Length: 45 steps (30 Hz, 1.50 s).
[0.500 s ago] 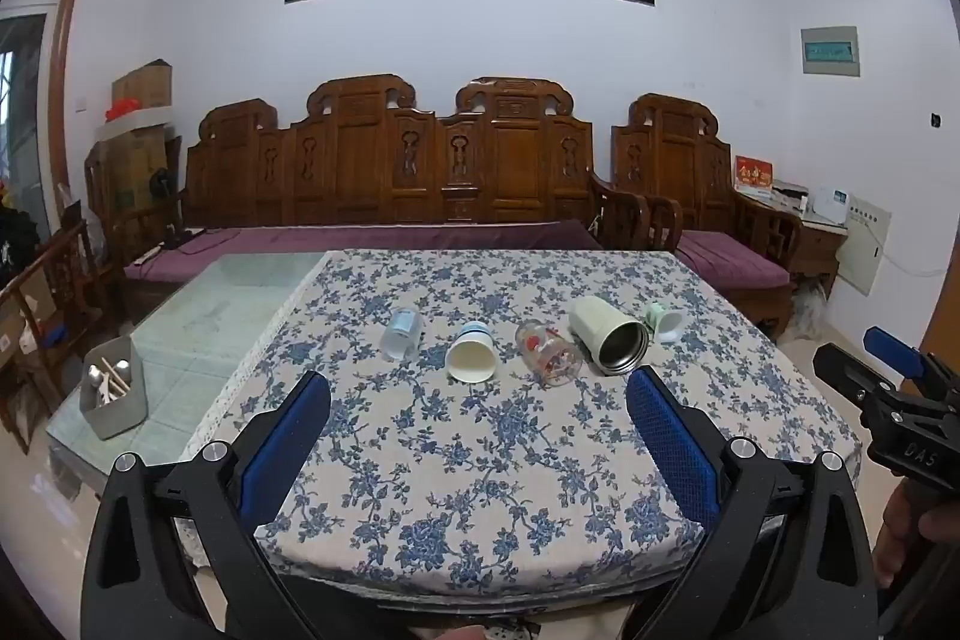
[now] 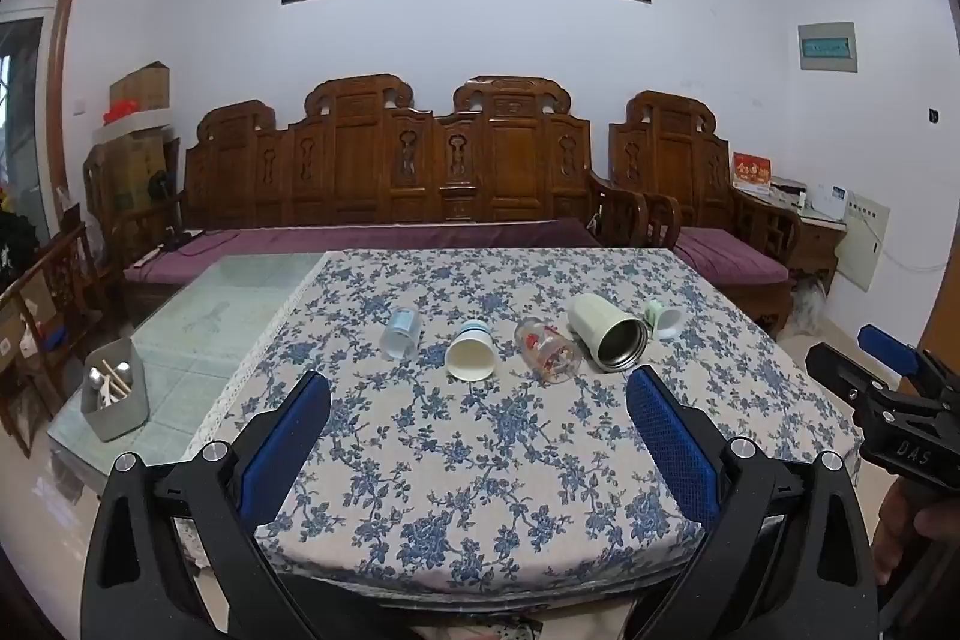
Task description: Flip cup upside down
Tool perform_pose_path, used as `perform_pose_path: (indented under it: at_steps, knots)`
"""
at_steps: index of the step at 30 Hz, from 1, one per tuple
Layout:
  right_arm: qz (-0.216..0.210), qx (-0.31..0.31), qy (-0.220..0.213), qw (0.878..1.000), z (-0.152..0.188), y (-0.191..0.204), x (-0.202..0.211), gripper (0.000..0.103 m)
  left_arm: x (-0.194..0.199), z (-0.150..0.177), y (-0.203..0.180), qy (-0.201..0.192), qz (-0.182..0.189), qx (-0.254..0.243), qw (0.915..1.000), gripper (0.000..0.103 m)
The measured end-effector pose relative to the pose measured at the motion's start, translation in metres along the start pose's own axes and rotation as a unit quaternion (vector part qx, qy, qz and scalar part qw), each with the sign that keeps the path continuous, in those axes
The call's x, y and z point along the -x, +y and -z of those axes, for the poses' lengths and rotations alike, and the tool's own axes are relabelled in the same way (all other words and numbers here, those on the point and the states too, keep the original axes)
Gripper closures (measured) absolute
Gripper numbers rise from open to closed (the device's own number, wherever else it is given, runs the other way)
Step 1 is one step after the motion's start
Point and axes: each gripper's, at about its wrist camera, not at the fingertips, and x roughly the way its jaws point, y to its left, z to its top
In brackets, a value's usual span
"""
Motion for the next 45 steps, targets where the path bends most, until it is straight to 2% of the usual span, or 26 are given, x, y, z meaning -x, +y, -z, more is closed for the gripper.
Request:
perform_pose_path:
  at_steps: [45]
  knots:
    - [-0.012,0.003,0.002,1.000,0.0024,0.0078,0.0018,0.003,0.0007,0.0061,-0.0029,0.004,0.002,-0.004,1.0000,0.008]
